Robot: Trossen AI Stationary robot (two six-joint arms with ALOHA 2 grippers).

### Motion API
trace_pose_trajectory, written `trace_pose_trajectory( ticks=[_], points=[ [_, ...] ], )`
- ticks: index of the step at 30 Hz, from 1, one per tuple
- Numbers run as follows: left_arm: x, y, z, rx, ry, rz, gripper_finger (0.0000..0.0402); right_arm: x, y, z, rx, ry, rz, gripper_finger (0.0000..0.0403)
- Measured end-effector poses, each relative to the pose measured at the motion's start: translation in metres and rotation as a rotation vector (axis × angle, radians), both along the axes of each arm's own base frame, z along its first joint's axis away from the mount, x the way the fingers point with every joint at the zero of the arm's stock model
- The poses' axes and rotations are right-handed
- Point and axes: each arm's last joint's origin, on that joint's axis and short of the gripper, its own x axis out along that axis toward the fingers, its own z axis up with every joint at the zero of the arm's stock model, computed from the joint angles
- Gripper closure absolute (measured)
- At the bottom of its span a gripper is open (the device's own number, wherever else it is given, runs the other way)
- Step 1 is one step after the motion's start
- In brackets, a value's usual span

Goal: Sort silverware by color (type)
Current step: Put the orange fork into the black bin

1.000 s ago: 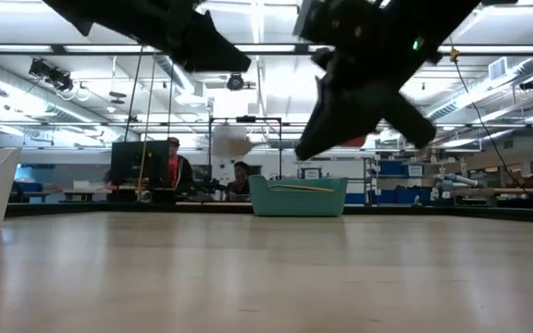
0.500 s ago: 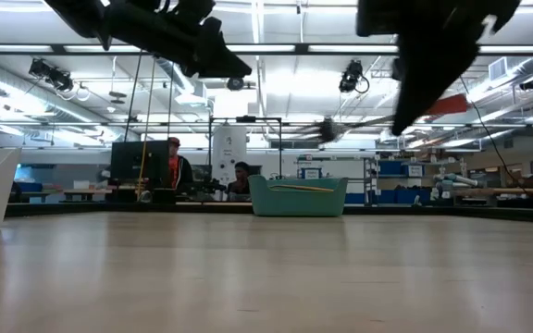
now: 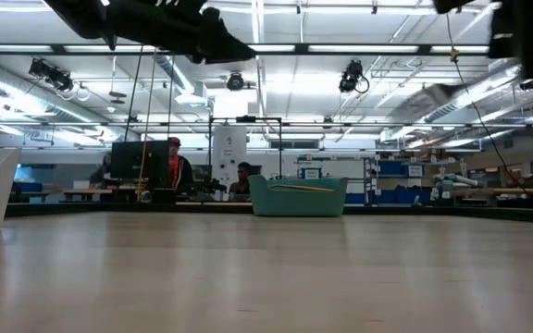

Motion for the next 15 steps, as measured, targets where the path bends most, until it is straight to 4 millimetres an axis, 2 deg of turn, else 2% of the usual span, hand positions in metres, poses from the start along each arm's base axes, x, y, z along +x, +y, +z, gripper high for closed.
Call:
trace_pose_trajectory(
  ticks=[6,15],
  points=[
    [0.002,-0.008,0.001,0.118,0.018,-0.298,0.0231,-0.025,0.011,0.006,0.09,0.136,-0.043,0.0388],
    [0.002,-0.009,0.002,0.118,0.004,-0.313,0.0231,-0.059,0.024,0.018,0.177,0.278,-0.127,0.0388]
  ],
)
